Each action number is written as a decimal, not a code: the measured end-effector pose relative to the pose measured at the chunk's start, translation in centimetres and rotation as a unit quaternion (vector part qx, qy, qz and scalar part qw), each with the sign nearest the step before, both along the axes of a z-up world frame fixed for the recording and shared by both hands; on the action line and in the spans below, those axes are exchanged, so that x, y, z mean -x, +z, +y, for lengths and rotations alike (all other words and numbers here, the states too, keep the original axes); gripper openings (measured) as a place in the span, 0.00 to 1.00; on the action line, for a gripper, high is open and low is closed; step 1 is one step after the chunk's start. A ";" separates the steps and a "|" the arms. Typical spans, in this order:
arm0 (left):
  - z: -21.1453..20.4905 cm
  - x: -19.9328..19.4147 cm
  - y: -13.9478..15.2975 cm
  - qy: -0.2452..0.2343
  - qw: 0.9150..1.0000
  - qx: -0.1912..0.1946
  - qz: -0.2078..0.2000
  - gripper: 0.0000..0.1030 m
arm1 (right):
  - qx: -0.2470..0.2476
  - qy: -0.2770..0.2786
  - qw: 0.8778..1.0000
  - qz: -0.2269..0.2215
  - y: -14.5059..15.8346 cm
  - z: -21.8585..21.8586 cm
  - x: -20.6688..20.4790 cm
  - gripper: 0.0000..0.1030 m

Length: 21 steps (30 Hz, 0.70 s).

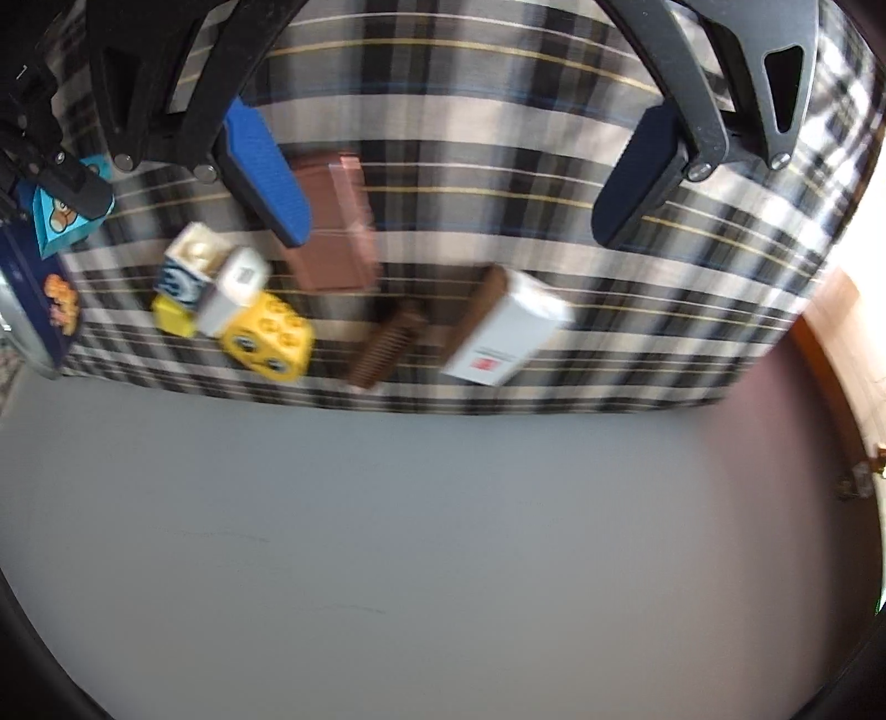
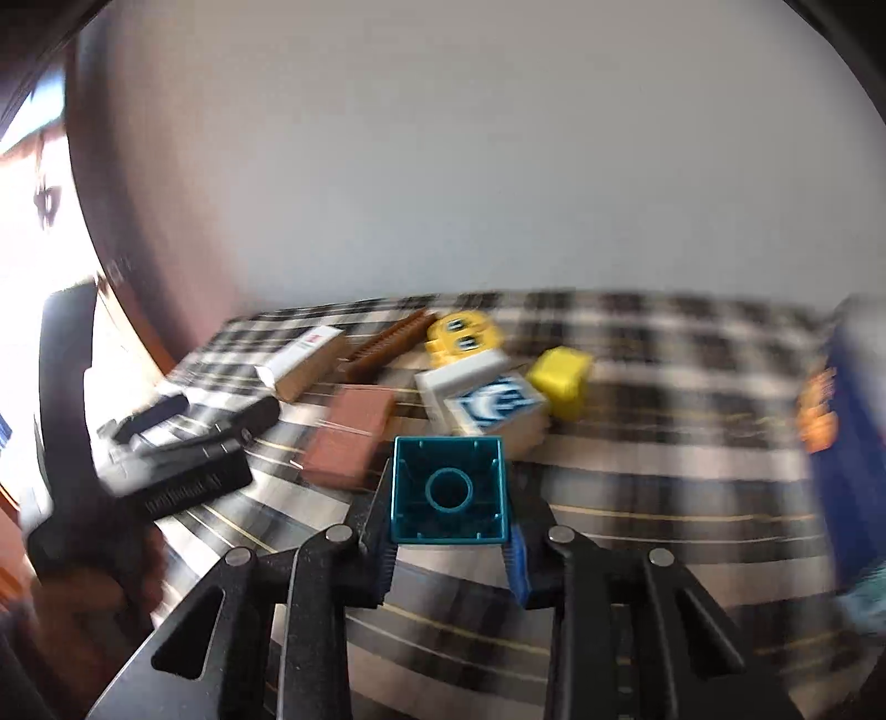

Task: Organize rigid objects
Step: 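Grasp the brown chocolate bar with the left tool while the right tool holds the teal brick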

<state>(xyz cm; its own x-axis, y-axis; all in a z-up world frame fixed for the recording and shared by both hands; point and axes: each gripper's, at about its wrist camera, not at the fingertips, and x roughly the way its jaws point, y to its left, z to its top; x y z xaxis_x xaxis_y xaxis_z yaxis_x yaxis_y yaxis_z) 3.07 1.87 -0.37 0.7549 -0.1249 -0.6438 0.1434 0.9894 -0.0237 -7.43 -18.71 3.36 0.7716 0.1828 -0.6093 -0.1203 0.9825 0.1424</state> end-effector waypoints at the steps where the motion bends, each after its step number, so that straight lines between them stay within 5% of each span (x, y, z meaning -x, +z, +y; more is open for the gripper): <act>1: -0.7 -0.1 -0.1 -0.005 1.000 0.002 0.005 0.98 | 0.003 -0.005 1.000 -0.008 0.2 -0.6 0.6 0.33; 8: -5.6 -1.2 -1.1 -0.010 0.998 -0.050 0.036 0.92 | 0.007 -0.033 0.999 -0.026 0.7 -2.9 0.6 0.33; 15: -7.1 -3.7 -2.6 0.005 0.994 -0.036 0.099 0.73 | 0.013 -0.025 0.999 -0.031 0.6 -2.2 0.9 0.33; 21: -6.8 -2.9 -2.2 0.000 0.996 -0.027 0.088 0.44 | -0.002 -0.027 0.999 -0.018 0.2 -2.2 0.3 0.33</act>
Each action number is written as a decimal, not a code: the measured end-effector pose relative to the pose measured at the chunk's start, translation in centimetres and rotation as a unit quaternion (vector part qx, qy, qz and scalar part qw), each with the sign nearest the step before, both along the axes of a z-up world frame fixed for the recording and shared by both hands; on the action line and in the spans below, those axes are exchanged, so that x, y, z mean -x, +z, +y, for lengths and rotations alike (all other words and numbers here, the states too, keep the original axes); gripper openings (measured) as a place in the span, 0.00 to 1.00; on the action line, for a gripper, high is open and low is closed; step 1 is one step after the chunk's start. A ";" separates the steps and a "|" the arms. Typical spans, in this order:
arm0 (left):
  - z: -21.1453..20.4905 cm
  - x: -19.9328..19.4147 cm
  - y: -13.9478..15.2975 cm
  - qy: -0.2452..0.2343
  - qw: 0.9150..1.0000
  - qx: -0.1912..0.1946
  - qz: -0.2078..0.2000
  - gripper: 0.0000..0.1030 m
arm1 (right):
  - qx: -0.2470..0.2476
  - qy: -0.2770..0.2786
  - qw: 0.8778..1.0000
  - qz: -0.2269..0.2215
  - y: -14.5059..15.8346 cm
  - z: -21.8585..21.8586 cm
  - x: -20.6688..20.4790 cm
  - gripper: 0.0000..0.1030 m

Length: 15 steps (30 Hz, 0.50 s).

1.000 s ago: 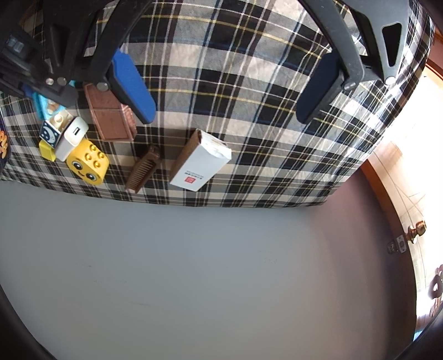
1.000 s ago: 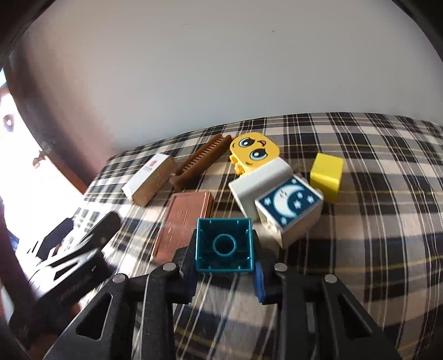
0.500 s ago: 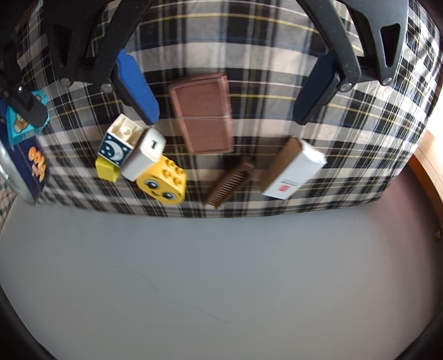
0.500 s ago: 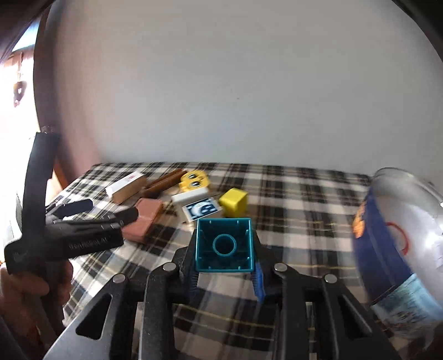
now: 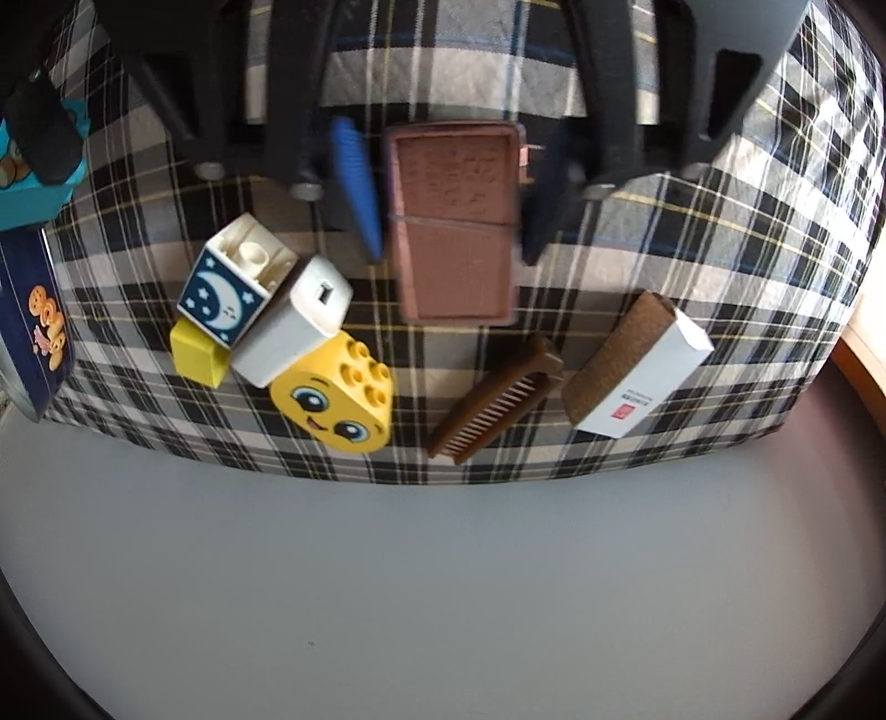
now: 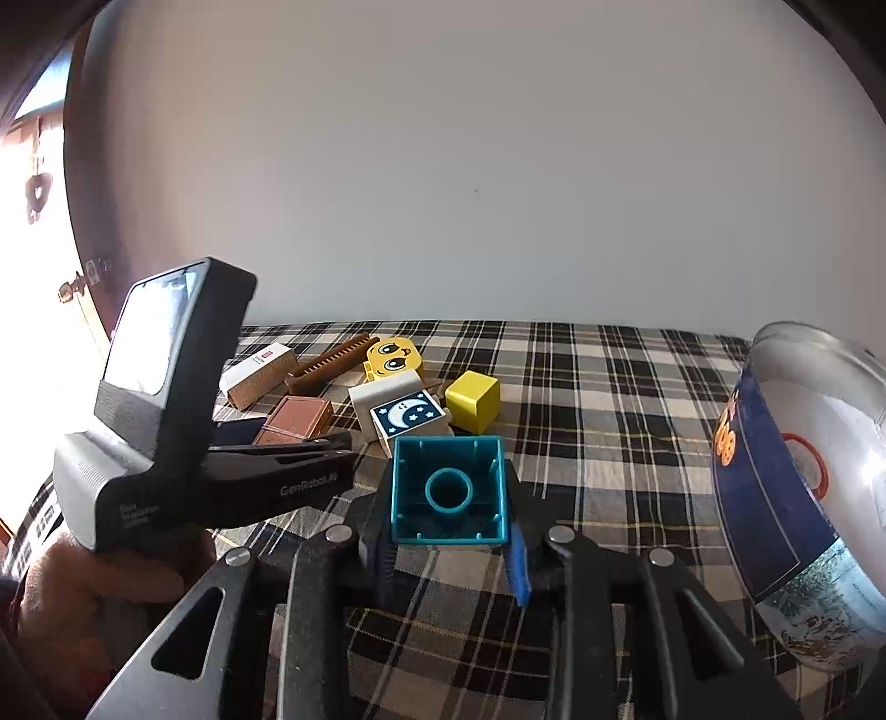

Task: Organize rigid objects
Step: 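Grasp the brown chocolate bar with the left tool while the right tool holds the teal brick, then carry the chocolate bar and teal brick over the blue tin with both tools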

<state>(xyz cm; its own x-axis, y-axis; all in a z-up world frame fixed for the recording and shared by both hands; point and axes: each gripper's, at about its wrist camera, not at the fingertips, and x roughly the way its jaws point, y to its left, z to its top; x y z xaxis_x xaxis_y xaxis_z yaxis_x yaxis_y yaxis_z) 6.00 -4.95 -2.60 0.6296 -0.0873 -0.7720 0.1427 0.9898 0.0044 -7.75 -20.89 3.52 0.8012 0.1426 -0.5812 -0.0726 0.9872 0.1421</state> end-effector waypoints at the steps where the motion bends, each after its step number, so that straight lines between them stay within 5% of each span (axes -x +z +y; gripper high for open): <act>1: 0.3 0.2 0.1 0.000 1.000 0.008 0.000 0.44 | 0.000 -0.001 1.000 -0.001 0.0 0.0 -0.1 0.33; 7: 2.6 1.0 0.5 0.019 0.998 0.063 -0.015 0.44 | 0.001 -0.001 1.000 -0.021 0.0 -0.1 0.0 0.33; 15: 2.5 3.2 2.4 0.040 0.994 0.051 -0.092 0.44 | 0.033 -0.017 0.997 -0.062 1.0 0.1 0.6 0.33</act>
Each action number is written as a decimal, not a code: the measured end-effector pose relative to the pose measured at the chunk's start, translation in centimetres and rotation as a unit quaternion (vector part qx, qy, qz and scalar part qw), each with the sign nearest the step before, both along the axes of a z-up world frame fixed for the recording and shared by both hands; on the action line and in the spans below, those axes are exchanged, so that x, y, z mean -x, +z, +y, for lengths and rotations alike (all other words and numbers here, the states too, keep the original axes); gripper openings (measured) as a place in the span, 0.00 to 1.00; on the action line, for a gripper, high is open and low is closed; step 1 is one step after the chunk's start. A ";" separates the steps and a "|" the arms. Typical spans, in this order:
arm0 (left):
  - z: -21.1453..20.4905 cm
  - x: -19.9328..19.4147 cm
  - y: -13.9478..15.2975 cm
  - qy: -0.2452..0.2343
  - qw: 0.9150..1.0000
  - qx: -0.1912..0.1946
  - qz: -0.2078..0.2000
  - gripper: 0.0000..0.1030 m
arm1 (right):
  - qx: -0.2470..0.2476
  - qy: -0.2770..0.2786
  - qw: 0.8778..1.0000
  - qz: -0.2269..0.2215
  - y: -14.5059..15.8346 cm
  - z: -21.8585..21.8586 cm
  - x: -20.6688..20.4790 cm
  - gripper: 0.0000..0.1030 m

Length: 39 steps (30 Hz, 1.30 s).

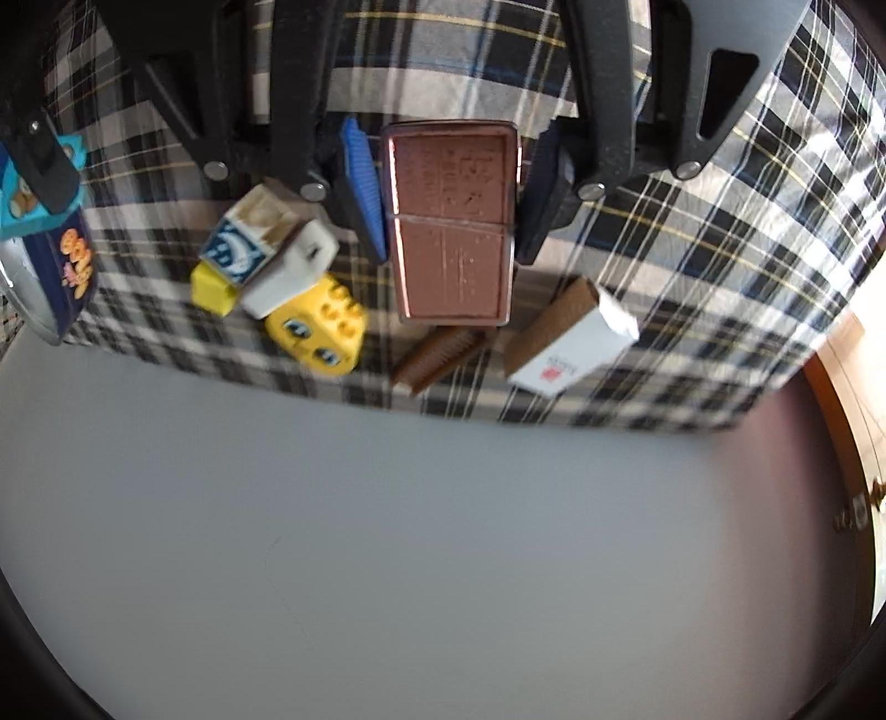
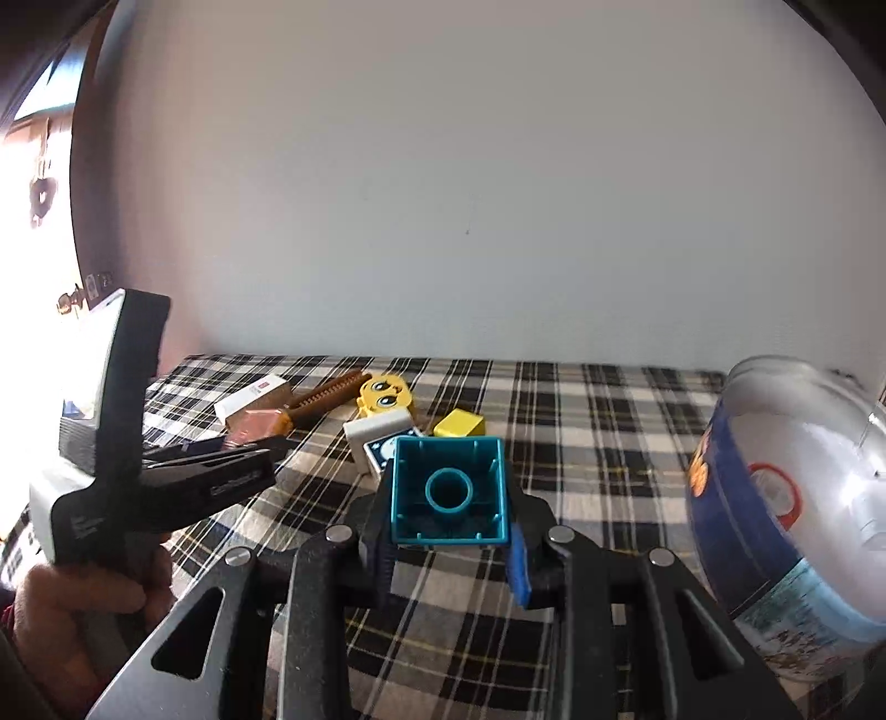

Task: Organize rigid objects
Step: 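Carry the chocolate bar and teal brick over the blue tin with both tools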

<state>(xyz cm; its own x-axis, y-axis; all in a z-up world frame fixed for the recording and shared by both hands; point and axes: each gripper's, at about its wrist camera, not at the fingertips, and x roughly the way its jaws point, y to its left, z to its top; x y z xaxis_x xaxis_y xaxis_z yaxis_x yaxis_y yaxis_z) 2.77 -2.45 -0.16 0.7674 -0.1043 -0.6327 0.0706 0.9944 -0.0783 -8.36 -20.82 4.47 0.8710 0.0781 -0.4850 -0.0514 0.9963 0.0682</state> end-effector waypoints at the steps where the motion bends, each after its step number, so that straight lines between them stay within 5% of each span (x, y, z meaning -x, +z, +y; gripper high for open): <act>1: -0.2 0.4 0.3 -0.005 1.000 0.004 -0.010 0.44 | 0.005 -0.003 1.000 -0.004 0.1 0.0 0.1 0.33; 18: -7.3 5.5 2.0 -0.076 0.995 0.014 -0.062 0.44 | 0.086 -0.044 0.992 -0.075 2.1 -4.3 3.6 0.33; 39: -18.5 9.5 3.4 -0.149 0.983 0.024 -0.101 0.44 | 0.078 -0.122 0.985 -0.090 3.1 -14.3 6.0 0.33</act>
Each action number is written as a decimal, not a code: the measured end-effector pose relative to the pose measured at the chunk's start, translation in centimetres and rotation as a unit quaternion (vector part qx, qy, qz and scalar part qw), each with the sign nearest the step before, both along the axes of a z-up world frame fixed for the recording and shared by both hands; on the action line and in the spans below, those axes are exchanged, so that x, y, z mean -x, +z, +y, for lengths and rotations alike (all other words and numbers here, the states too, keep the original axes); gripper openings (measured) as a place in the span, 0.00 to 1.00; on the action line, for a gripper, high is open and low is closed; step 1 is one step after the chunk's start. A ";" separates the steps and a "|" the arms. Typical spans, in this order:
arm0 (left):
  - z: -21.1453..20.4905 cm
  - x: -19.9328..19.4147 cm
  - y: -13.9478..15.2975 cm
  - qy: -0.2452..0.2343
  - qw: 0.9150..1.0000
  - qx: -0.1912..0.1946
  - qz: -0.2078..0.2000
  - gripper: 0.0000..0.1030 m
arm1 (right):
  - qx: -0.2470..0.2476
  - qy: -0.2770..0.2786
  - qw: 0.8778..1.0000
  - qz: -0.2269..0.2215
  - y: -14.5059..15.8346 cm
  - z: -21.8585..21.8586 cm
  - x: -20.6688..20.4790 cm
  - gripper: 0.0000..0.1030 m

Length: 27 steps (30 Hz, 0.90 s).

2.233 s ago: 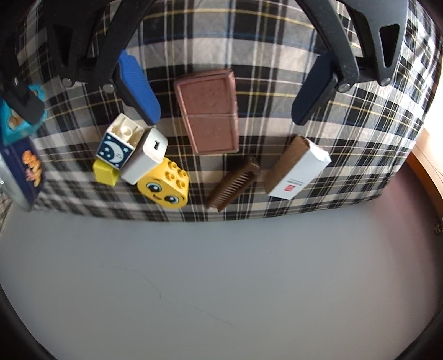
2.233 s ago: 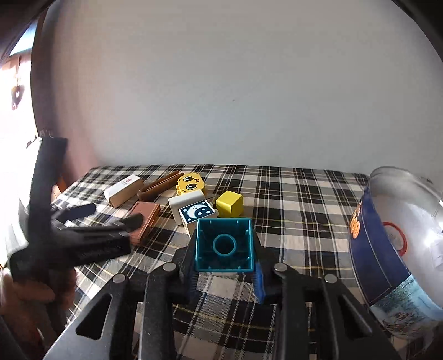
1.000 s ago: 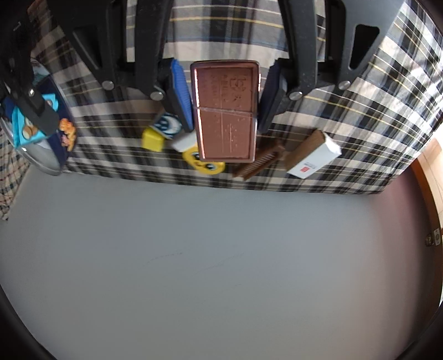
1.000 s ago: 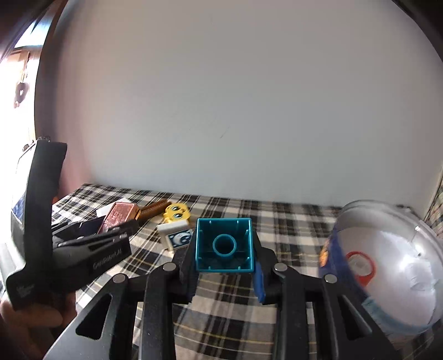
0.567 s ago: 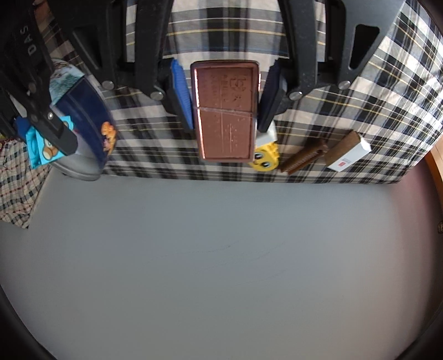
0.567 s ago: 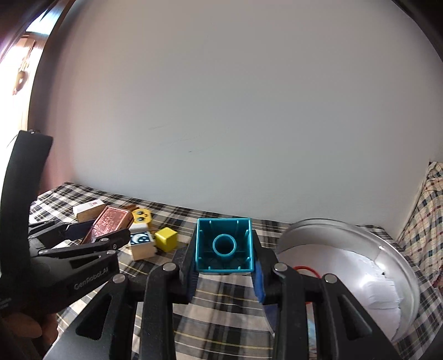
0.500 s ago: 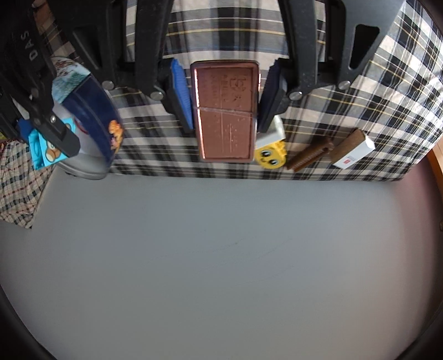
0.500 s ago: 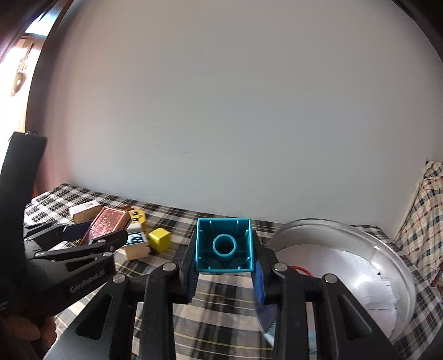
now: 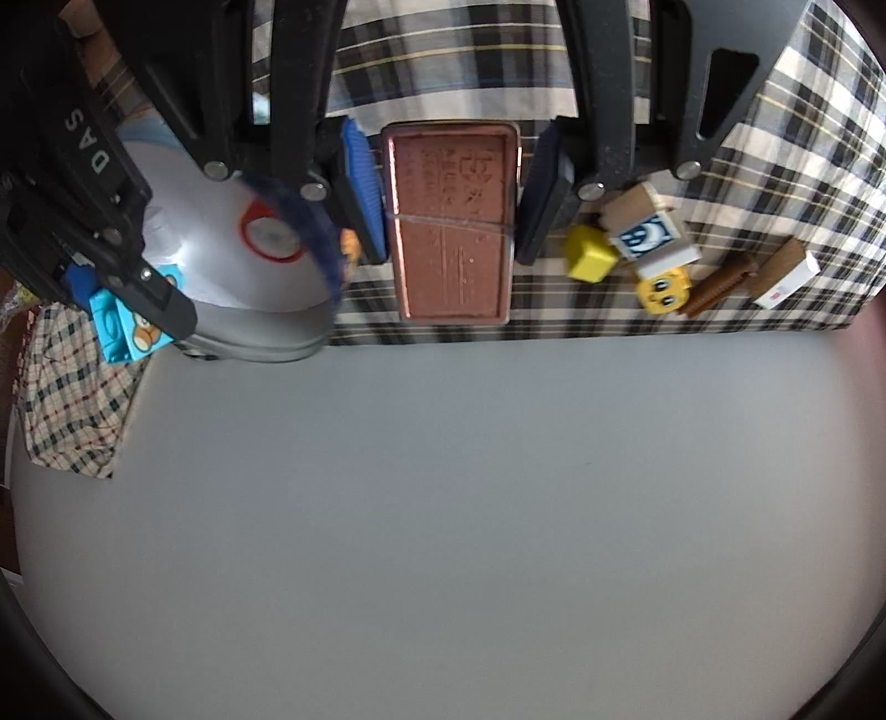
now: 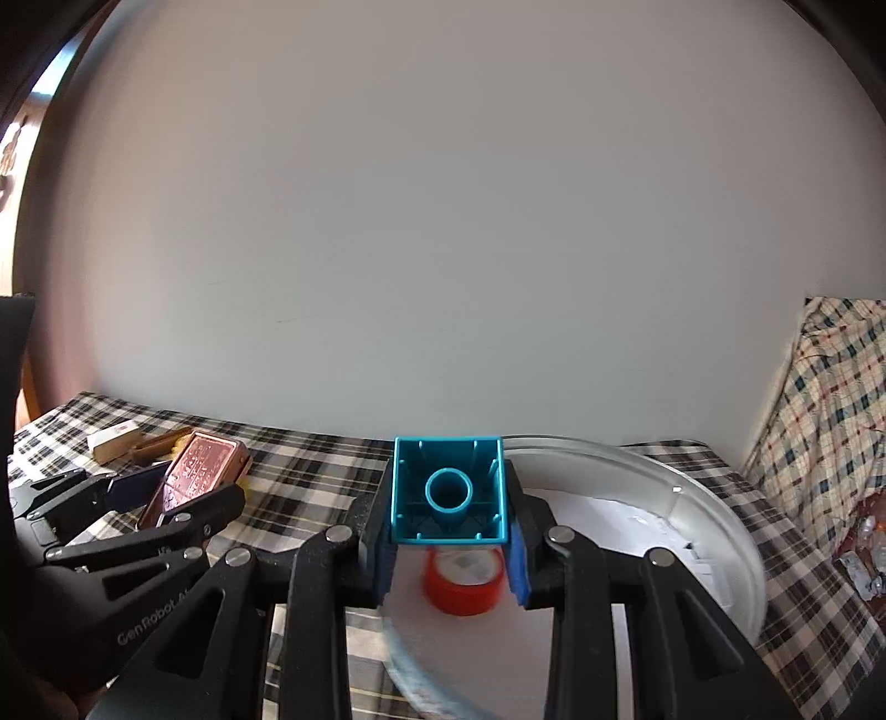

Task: Organize rigid objects
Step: 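Carry the chocolate bar and teal brick over the blue tin with both tools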

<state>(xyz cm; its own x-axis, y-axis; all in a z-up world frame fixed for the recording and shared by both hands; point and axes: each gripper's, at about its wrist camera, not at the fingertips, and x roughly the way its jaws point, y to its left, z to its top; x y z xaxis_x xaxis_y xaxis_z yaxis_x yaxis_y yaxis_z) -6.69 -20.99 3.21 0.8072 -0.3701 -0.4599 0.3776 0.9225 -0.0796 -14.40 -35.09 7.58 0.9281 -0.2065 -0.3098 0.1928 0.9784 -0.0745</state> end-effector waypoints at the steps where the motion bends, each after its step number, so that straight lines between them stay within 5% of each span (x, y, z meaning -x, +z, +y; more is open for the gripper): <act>1: -0.6 0.1 0.1 -0.005 1.000 0.001 -0.002 0.44 | -0.002 -0.004 1.000 0.000 0.0 -0.6 0.1 0.33; 18: -9.2 1.7 0.1 -0.068 0.997 -0.025 -0.012 0.44 | -0.052 -0.069 0.996 -0.006 0.4 -10.5 1.6 0.33; 27: -11.8 2.1 -0.5 -0.086 0.995 -0.046 -0.005 0.44 | -0.048 -0.089 0.994 0.031 -0.8 -13.1 0.8 0.33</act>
<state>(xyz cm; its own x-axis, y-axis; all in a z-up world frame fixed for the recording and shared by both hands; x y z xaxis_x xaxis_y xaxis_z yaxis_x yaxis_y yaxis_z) -8.78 -32.78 2.72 0.7406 -0.4595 -0.4904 0.5304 0.8477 0.0067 -15.19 -48.23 6.78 0.8578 -0.3326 -0.3917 0.3619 0.9322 0.0011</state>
